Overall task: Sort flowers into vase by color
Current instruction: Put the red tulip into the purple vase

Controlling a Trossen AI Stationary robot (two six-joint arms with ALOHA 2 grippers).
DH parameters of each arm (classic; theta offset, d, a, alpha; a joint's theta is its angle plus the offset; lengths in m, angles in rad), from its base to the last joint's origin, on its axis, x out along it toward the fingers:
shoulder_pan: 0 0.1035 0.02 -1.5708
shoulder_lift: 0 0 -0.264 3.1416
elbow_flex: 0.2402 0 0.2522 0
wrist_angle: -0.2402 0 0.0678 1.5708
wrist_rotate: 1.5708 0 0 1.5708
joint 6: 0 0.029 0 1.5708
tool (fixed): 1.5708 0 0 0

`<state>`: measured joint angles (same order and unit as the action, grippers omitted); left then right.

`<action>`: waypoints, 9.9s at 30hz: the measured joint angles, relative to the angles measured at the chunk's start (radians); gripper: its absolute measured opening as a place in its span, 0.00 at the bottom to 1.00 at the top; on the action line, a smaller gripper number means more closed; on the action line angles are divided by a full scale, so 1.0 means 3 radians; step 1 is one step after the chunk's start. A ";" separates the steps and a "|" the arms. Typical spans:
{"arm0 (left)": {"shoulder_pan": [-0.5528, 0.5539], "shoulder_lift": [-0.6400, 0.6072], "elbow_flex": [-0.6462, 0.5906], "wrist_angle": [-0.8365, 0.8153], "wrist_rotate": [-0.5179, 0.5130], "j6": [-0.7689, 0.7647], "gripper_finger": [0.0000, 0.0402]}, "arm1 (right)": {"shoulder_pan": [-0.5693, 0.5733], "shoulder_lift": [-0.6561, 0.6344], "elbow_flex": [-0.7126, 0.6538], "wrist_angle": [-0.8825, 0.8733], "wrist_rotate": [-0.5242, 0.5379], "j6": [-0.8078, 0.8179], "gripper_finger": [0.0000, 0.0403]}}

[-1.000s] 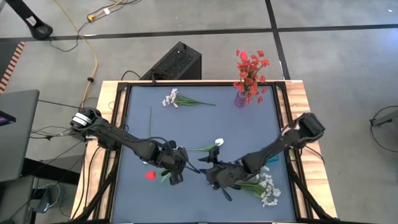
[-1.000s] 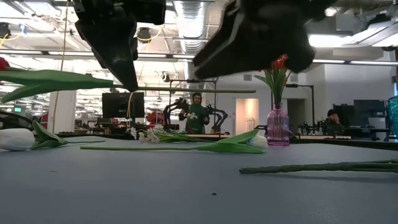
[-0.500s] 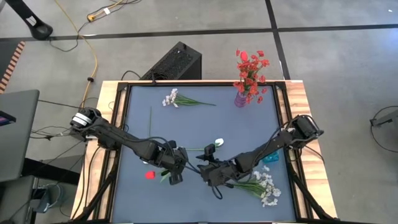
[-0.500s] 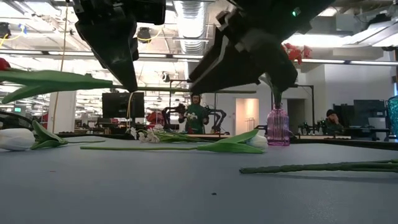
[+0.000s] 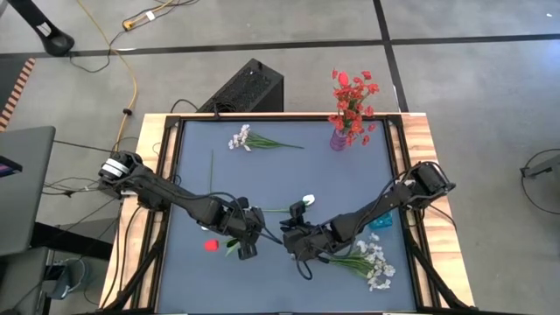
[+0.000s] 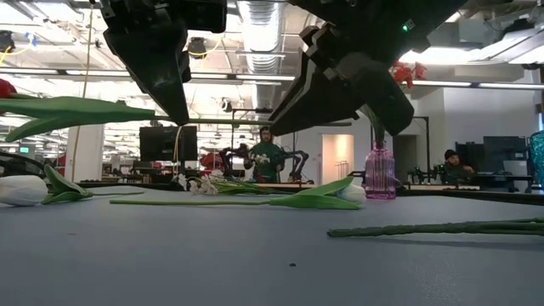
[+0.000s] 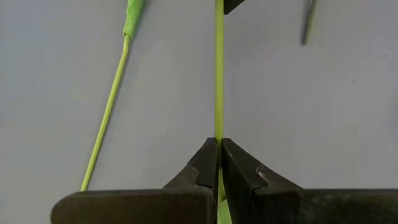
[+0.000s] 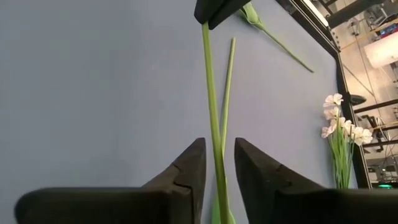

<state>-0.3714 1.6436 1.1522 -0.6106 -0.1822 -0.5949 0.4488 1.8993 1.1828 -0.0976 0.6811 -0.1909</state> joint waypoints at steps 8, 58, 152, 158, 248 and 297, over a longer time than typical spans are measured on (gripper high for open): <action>0.0000 0.0000 0.0000 0.0000 -0.0001 0.0027 0.00 | 0.0000 0.0001 0.0000 -0.0001 0.0000 0.0000 0.20; -0.0090 -0.1383 -0.1818 0.3428 -0.0889 0.1398 0.29 | 0.0024 -0.1362 -0.1713 0.3479 -0.1667 0.0019 0.07; 0.0552 -0.0795 -0.1047 0.4789 -0.0280 0.2293 0.00 | -0.0445 -0.1351 -0.1728 0.3777 -0.1037 -0.0001 0.16; 0.0779 -0.0796 -0.1048 0.4422 -0.0294 0.2305 0.00 | -0.0623 -0.1359 -0.1728 0.3458 -0.0832 -0.0288 0.26; 0.2752 0.1835 0.1529 0.4826 0.1869 0.2532 0.00 | -0.1869 -0.3194 -0.1728 -0.1613 -0.0057 0.1301 0.52; 0.3056 0.1882 0.1536 0.4807 0.2340 0.1765 0.00 | -0.4110 -0.2902 -0.2374 0.0257 -0.2327 -0.0007 0.52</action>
<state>0.5453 2.2082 1.6131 0.8316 0.5200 -0.0654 -0.7843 1.0288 0.4706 -0.0205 -0.0170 -0.1931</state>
